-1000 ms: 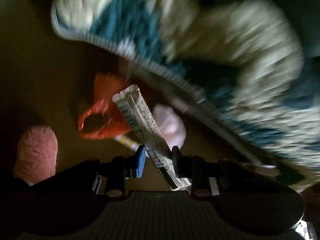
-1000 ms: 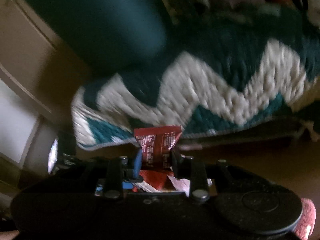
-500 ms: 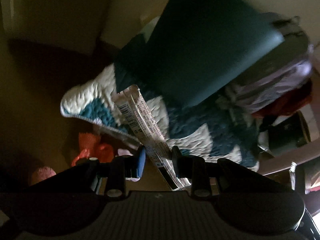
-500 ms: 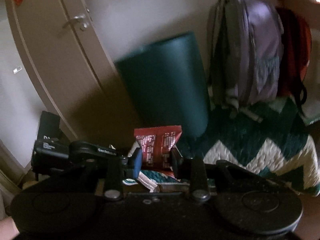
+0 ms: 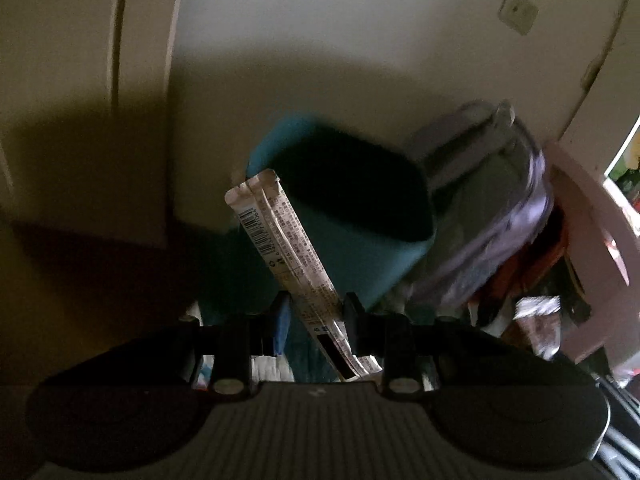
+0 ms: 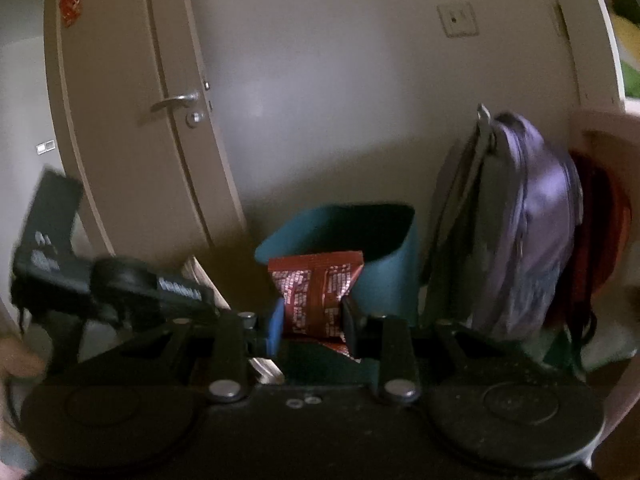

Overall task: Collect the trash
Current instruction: 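Carry the snack stick and wrapper with both tools over the wastebasket, then open both tools over the wastebasket to drop snack stick and wrapper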

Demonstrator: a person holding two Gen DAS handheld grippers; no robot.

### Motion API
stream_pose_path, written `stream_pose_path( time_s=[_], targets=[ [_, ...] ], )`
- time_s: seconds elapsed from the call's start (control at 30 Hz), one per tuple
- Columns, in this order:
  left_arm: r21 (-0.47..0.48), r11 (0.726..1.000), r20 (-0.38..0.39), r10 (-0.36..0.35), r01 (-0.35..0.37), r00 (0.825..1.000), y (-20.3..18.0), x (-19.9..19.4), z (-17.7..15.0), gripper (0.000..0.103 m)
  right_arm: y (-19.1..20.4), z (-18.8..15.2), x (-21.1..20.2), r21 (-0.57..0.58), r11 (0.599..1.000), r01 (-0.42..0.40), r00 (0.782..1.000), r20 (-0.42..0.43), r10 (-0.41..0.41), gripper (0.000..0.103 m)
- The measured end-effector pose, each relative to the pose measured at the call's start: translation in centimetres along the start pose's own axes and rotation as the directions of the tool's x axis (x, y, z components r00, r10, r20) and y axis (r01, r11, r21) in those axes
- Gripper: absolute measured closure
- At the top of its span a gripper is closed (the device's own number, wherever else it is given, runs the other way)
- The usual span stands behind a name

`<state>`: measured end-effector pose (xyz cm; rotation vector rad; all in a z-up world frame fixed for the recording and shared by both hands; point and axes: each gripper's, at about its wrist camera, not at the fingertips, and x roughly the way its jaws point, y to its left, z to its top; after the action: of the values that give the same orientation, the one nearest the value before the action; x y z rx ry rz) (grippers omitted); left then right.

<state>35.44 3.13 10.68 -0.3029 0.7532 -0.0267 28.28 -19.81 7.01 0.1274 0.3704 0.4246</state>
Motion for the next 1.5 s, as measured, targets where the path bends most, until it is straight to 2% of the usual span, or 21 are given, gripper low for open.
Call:
stream_pose_path(
  time_s=[0.17, 0.27, 0.43, 0.57, 0.7, 0.8, 1.03, 1.23, 1.43, 1.5],
  targets=[
    [0.051, 0.999, 0.075, 0.001, -0.005, 0.997, -2.3, -0.1, 5.3, 0.075, -0.4, 3.2, 3.1, -0.035, 0.999, 0.024, 1.0, -0.002, -0.024, 0.074],
    [0.077, 0.996, 0.111, 0.028, -0.036, 0.993, -3.3, 0.8, 8.0, 0.075, -0.6, 4.4, 5.3, -0.058, 0.998, 0.039, 0.999, -0.018, -0.04, 0.074],
    [0.173, 0.981, 0.12, 0.067, -0.087, 0.991, -4.6, 4.2, 10.5, 0.075, -0.7, 5.6, 9.2, -0.082, 0.995, 0.056, 0.997, -0.039, -0.06, 0.074],
    [0.287, 0.95, 0.086, 0.104, -0.125, 0.991, -5.6, 8.1, 10.8, 0.075, -1.4, 5.4, 13.2, -0.087, 0.993, 0.075, 0.993, -0.089, -0.083, 0.074],
    [0.416, 0.889, 0.061, 0.185, -0.193, 0.981, -6.7, 12.2, 10.1, 0.075, -1.9, 4.3, 16.7, -0.103, 0.992, 0.079, 0.984, -0.152, -0.094, 0.074],
    [0.461, 0.871, -0.002, 0.191, -0.169, 0.982, -6.7, 14.7, 9.5, 0.075, -2.2, 3.5, 18.9, -0.114, 0.99, 0.08, 0.975, -0.2, -0.101, 0.074],
    [0.482, 0.863, -0.096, 0.226, -0.153, 0.969, -6.1, 19.2, 8.6, 0.075, -3.0, 2.4, 21.7, -0.123, 0.987, 0.103, 0.957, -0.257, -0.132, 0.074],
    [0.498, 0.857, -0.16, 0.24, -0.132, 0.957, -6.3, 21.6, 8.6, 0.074, -2.6, 2.3, 21.9, -0.161, 0.982, 0.099, 0.952, -0.273, -0.141, 0.072],
    [0.443, 0.891, -0.212, 0.214, -0.101, 0.954, -5.4, 22.2, 8.6, 0.073, -1.9, 2.1, 21.8, -0.2, 0.974, 0.109, 0.951, -0.265, -0.161, 0.071],
    [0.428, 0.9, -0.22, 0.193, -0.084, 0.956, -5.3, 22.0, 8.6, 0.068, -1.7, 2.2, 21.2, -0.199, 0.974, 0.11, 0.953, -0.257, -0.16, 0.071]
  ],
)
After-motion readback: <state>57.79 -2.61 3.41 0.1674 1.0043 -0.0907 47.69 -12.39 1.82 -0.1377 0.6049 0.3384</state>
